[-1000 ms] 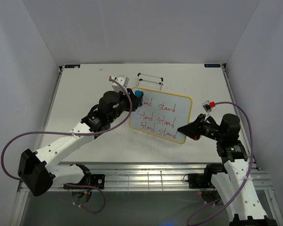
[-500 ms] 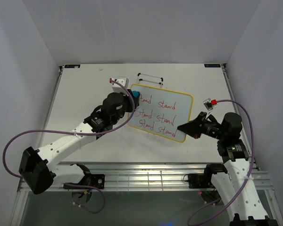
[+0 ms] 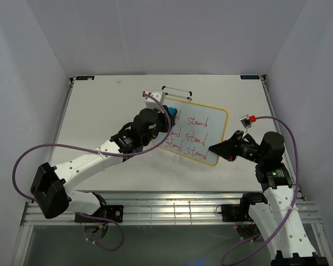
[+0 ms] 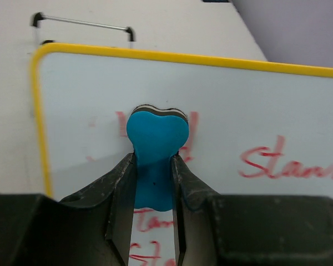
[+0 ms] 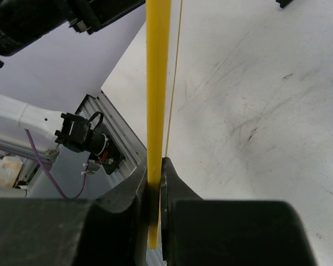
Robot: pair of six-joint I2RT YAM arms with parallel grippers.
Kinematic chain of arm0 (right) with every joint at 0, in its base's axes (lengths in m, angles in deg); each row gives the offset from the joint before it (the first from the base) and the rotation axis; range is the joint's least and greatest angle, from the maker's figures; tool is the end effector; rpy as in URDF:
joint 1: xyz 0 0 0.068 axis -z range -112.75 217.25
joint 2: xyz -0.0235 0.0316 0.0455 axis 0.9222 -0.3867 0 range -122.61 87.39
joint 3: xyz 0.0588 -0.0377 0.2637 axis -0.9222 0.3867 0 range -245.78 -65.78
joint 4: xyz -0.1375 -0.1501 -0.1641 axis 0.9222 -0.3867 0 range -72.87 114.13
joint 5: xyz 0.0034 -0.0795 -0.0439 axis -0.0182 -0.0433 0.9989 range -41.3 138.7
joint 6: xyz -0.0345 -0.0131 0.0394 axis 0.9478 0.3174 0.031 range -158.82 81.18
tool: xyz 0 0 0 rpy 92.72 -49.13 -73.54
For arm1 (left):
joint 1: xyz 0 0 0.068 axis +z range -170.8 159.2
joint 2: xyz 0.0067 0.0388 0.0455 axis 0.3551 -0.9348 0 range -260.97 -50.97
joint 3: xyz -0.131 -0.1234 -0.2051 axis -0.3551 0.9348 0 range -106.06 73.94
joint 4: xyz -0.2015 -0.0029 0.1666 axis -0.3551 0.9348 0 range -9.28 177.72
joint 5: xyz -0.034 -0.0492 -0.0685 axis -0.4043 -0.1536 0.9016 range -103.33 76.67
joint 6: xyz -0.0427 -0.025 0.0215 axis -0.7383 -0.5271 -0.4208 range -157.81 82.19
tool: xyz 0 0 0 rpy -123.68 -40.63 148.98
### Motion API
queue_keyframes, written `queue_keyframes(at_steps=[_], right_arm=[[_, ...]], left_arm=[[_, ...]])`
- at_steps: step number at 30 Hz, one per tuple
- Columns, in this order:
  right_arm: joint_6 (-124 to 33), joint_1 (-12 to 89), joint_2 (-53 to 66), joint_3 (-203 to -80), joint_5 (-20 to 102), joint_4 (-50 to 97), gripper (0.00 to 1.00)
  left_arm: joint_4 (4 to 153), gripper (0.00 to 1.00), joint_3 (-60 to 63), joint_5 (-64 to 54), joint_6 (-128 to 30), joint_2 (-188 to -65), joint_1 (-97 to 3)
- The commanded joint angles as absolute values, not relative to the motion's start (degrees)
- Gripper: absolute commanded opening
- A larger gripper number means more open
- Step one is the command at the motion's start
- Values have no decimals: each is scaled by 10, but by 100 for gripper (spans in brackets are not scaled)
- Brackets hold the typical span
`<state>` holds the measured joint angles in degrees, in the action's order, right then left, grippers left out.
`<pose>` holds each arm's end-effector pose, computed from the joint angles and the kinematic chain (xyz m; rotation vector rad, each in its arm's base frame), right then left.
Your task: Erase the whiteboard
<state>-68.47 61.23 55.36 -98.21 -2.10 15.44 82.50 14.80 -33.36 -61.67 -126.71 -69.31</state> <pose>0.1327 0.0417 0.3012 -0.3311 1.7853 1.2041 0.2138 -0.2234 0.3229 0.1683 1.8996 -0.5360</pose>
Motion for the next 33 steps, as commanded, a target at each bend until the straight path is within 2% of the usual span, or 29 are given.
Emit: queue_keyframes(at_steps=[1,8,12,16,23,26,33], right_arm=[[-694,599,555,-1018,-104,268,8],[-677,595,557,-1021,-97,260,8],[-653,594,564,-1041,-78,217,8],[-635,593,568,-1050,-90,207,8],[-638,587,582,-1057,-105,216,8],[-640,584,585,-1070,-112,221,8],[-661,578,587,-1059,-114,260,8]], left_arm=[[790,0,103,-286,-630,-1307,-752],[826,0,12,-304,-633,-1374,-847],[895,0,-22,-393,-649,-1395,-846],[922,0,19,-380,-666,-1354,-787],[872,0,127,-312,-647,-1280,-614],[856,0,150,-290,-641,-1269,-585],[827,0,156,-208,-646,-1252,-585]])
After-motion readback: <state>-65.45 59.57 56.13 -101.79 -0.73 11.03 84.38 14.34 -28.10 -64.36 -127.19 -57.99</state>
